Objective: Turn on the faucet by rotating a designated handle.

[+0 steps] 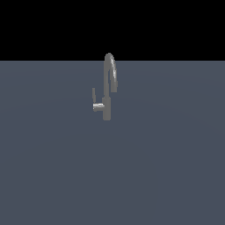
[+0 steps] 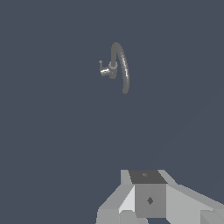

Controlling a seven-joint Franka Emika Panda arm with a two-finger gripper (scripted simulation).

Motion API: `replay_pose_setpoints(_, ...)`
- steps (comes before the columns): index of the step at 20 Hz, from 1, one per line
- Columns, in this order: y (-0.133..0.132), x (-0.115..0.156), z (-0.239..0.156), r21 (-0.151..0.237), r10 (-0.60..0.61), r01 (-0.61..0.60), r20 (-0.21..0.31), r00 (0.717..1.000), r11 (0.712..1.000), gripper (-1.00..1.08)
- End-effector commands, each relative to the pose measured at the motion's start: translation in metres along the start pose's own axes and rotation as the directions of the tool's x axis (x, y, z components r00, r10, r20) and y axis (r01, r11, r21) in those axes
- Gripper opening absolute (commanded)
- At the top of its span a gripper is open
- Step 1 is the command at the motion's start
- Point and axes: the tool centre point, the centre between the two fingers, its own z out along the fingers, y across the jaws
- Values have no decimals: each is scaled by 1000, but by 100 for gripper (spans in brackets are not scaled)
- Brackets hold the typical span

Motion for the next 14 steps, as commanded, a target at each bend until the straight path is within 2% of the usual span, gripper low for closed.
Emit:
replay_pose_setpoints(1,-6,3,-14,-10,51,-51,-49,998,999,-100)
replay_pose_setpoints(7,-30,11,-49,-31,188,-197,-190,964,980,-100)
replay_pose_setpoints(14,-68,24,-77,-35,322,-354,-344,882,934,-100)
